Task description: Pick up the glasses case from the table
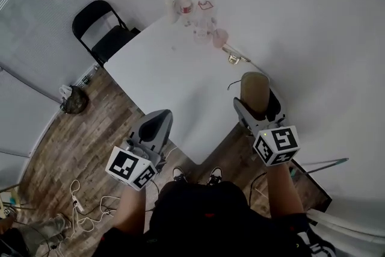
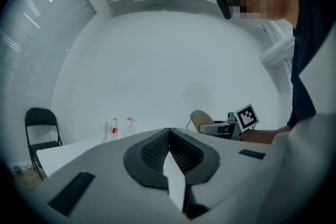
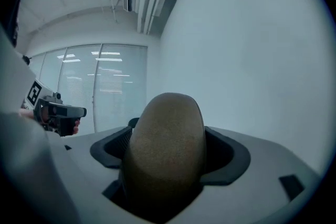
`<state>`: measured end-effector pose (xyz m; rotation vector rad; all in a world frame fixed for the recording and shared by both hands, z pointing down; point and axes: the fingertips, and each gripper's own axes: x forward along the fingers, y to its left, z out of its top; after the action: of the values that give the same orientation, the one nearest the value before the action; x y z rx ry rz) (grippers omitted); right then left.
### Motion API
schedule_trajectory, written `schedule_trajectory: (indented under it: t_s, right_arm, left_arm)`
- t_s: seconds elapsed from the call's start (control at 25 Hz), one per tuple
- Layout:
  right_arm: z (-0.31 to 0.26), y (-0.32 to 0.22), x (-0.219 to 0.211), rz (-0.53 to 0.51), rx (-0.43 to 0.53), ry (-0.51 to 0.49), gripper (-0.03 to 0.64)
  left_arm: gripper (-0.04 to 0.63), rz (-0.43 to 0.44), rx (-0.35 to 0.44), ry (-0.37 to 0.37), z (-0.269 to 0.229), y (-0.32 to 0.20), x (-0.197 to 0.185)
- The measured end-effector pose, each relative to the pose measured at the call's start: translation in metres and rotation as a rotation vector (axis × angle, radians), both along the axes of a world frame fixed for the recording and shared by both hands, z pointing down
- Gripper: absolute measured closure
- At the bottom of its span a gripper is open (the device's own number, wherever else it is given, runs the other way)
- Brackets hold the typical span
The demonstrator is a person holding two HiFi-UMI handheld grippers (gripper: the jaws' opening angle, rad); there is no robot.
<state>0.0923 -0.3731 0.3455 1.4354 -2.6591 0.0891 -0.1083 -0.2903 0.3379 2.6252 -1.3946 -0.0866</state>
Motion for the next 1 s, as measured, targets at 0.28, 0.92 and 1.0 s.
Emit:
schedule_trajectory:
  t_s: [0.28,0.92,1.0]
  right_arm:
    - [-0.033,0.028,0.027,0.028,0.059,-0.014,0.190]
    - [-0.058,0.043,0.015,-0.002,0.133,0.002,0.190]
    - [-0.056,0.044,0.013,-0.010,0.138,0.004,0.190]
  left_arm:
    - [0.575,-0.007,0.053,-0.017,-0.028,0.007,0.007]
    - [0.575,-0.003,0.091,-0.024,-0.042,0.008,0.006]
    - [0.575,-0.003,0.091,-0.024,-0.043,0.009,0.005]
